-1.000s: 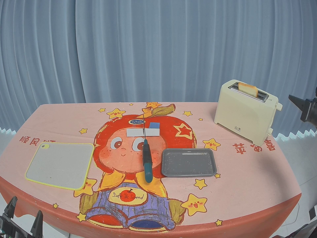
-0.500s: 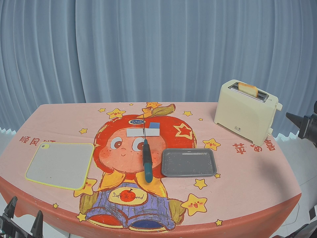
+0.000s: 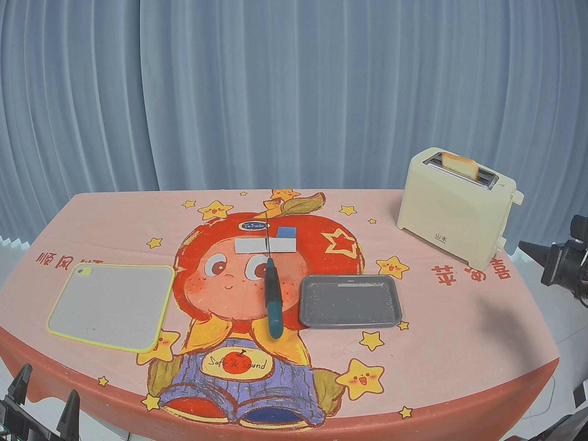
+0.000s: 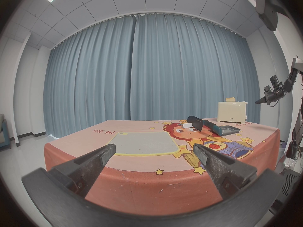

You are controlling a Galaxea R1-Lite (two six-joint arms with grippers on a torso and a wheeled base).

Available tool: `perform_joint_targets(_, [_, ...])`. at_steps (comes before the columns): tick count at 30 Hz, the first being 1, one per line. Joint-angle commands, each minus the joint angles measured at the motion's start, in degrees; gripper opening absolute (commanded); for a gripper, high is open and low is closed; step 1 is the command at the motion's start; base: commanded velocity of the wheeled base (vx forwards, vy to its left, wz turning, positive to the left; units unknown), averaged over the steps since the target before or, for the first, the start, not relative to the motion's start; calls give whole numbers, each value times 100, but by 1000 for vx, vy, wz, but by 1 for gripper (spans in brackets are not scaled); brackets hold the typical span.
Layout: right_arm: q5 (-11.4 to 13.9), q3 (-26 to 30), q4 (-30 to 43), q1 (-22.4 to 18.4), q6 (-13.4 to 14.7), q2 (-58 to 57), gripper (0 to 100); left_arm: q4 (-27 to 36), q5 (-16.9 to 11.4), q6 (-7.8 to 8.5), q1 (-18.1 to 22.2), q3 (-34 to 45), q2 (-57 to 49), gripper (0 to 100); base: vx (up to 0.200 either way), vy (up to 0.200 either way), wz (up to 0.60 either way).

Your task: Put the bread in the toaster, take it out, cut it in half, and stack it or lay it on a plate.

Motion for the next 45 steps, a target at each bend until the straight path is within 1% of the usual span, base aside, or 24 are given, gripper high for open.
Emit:
perform_joint_targets(1, [-1, 72, -7, -6, -14, 292, 0, -2, -2, 2, -1, 101, 8, 100, 0, 0, 0])
perform_joint_targets(6, [-54, 63, -7, -6, -22, 485, 0, -2, -2, 2, -1, 101, -1, 100, 0, 0, 0])
perform_joint_targets(17, [-89, -16, -7, -67, -40, 723, 0, -2, -2, -7, -1, 101, -1, 100, 0, 0, 0])
perform_joint_targets(18, [-151, -16, -16, -58, -40, 749, 0, -2, -2, -7, -1, 101, 8, 100, 0, 0, 0])
perform_joint_targets(21, [-195, -16, -16, -76, -40, 819, 0, -2, -2, -7, -1, 101, -1, 100, 0, 0, 0])
perform_joint_targets(25, [-186, 1, -33, -208, -31, 802, 0, -2, -2, 2, -1, 101, 8, 100, 0, 0, 0])
perform_joint_targets(28, [-177, -42, -25, -225, -22, 810, 0, -2, -2, 2, -1, 101, 8, 100, 0, 0, 0])
perform_joint_targets(32, [-159, -271, -25, -533, -84, 1206, 0, -2, -2, 2, -1, 101, 8, 100, 0, 0, 0])
perform_joint_targets(33, [-168, -324, -42, -594, -181, 1426, 0, -2, -2, 2, -1, 101, 8, 100, 0, 0, 0])
perform_joint_targets(35, [-177, -289, -42, -594, -330, 1540, 0, -2, -2, 2, -1, 101, 8, 100, 0, 0, 0])
perform_joint_targets(37, [-186, -341, -42, -603, -418, 1575, 0, -2, -2, -7, -1, 101, -1, 100, 0, 0, 0])
perform_joint_targets(45, [-212, -456, -51, -559, -427, 1768, 0, -2, -2, -7, -1, 101, -1, 100, 0, 0, 0])
